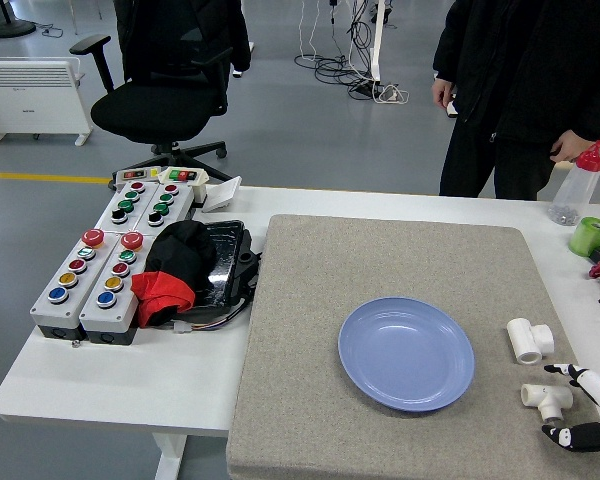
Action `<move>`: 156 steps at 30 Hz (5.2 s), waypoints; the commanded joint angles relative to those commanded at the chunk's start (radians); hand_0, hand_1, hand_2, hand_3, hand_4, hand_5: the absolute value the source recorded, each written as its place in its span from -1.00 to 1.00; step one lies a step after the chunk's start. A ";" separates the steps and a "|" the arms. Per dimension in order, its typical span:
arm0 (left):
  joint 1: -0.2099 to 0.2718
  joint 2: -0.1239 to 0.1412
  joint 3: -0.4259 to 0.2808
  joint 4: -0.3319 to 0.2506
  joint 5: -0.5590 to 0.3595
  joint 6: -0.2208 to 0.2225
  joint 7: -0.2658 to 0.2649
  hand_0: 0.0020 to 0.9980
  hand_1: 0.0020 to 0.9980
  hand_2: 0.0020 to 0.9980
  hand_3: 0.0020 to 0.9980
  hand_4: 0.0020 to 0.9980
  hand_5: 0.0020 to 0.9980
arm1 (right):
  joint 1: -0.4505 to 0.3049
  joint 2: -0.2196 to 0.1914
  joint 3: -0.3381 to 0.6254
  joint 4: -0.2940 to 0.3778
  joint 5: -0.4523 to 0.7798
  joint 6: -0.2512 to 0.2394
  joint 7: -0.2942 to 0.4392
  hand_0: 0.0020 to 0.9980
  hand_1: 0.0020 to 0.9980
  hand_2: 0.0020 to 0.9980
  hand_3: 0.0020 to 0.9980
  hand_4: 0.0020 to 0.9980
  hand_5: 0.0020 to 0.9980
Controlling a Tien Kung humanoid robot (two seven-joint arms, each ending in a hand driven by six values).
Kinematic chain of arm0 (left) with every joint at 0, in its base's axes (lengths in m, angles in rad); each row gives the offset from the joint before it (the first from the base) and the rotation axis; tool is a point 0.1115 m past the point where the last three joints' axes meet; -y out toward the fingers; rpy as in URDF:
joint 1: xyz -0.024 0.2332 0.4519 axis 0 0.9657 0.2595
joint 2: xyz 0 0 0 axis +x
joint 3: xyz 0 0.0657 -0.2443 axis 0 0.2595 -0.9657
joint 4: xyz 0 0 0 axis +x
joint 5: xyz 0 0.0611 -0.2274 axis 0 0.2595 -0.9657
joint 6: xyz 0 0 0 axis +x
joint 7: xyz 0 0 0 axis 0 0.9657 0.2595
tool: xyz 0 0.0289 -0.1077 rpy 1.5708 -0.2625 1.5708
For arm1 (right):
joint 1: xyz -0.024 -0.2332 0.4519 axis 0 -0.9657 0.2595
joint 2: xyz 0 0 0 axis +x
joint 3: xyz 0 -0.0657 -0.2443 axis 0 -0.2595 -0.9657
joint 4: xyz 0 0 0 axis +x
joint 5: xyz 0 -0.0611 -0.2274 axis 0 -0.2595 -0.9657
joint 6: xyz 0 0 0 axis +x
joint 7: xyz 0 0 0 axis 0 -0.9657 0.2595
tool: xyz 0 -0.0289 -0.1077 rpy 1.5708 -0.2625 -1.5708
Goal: Pick pipe place plate twice
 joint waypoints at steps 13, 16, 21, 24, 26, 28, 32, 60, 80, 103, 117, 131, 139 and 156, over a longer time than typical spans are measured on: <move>-0.002 0.000 -0.003 0.001 0.005 0.001 -0.001 0.35 0.34 0.38 0.25 0.00 1.00 | 0.006 -0.001 -0.017 0.000 0.021 0.016 -0.003 0.60 0.59 0.65 0.65 0.54 -0.45; -0.003 0.000 -0.001 0.001 0.003 0.002 -0.001 0.35 0.34 0.38 0.25 0.00 1.00 | 0.011 0.002 -0.021 -0.009 0.022 0.014 -0.010 0.60 0.59 0.65 0.65 0.54 -0.45; -0.003 0.000 0.000 0.001 0.001 0.003 -0.001 0.35 0.34 0.37 0.25 0.00 1.00 | 0.019 0.006 -0.029 -0.021 0.023 0.006 -0.025 0.33 0.37 0.42 0.53 0.44 -0.55; -0.003 -0.001 0.000 0.001 0.001 0.003 0.000 0.35 0.34 0.37 0.25 0.00 1.00 | 0.022 0.007 -0.029 -0.020 0.030 -0.004 -0.025 0.18 0.25 0.29 0.48 0.30 -0.65; -0.003 -0.001 0.000 0.001 0.001 0.003 0.000 0.35 0.34 0.37 0.25 0.00 1.00 | 0.024 0.006 -0.028 -0.016 0.033 -0.008 -0.025 0.18 0.25 0.29 0.48 0.30 -0.65; -0.003 -0.001 -0.001 0.001 0.001 0.003 0.000 0.35 0.34 0.37 0.25 0.00 1.00 | 0.025 0.004 -0.026 -0.011 0.035 -0.011 -0.024 0.18 0.25 0.29 0.48 0.30 -0.65; -0.003 -0.001 -0.001 0.001 0.002 0.002 -0.001 0.35 0.34 0.37 0.25 0.00 1.00 | 0.031 0.000 -0.024 0.002 0.035 -0.022 -0.018 0.00 0.11 0.22 0.44 0.24 -0.70; 0.003 -0.002 0.064 -0.012 -0.073 0.017 0.013 0.35 0.34 0.37 0.25 0.00 1.00 | 0.619 0.158 -0.490 -0.163 0.089 -0.005 0.001 0.06 0.21 0.23 0.43 0.20 -0.72; 0.010 -0.004 0.083 -0.012 -0.099 0.024 0.007 0.35 0.34 0.37 0.25 0.00 1.00 | 0.721 0.266 -0.594 -0.385 0.070 -0.008 0.042 1.00 0.94 1.00 1.00 0.69 -0.27; 0.003 -0.003 0.085 -0.012 -0.104 0.024 0.007 0.35 0.34 0.37 0.24 0.00 1.00 | 0.718 0.070 -0.456 -0.485 0.220 0.075 0.012 1.00 0.92 1.00 1.00 0.69 -0.27; 0.001 -0.005 0.082 -0.010 -0.100 0.026 0.004 0.35 0.34 0.37 0.25 0.00 1.00 | 0.712 0.078 -0.530 -0.585 0.264 0.076 0.020 0.97 0.88 1.00 1.00 0.69 -0.27; 0.000 -0.006 0.079 -0.009 -0.092 0.024 0.006 0.34 0.34 0.37 0.25 -0.01 1.00 | 0.709 0.080 -0.572 -0.648 0.298 0.026 0.080 0.01 0.13 0.22 0.59 0.35 -0.67; 0.002 -0.007 0.070 -0.011 -0.078 0.020 0.013 0.34 0.34 0.37 0.25 -0.01 1.00 | 0.699 0.066 -0.544 -0.609 0.293 0.008 0.099 -0.35 -0.16 0.03 0.46 0.24 -0.75; 0.011 -0.006 0.072 -0.013 -0.078 0.017 0.018 0.34 0.33 0.37 0.25 -0.01 1.00 | 0.719 0.057 -0.593 -0.217 0.259 0.015 0.059 -0.23 -0.04 0.11 0.47 0.27 -0.72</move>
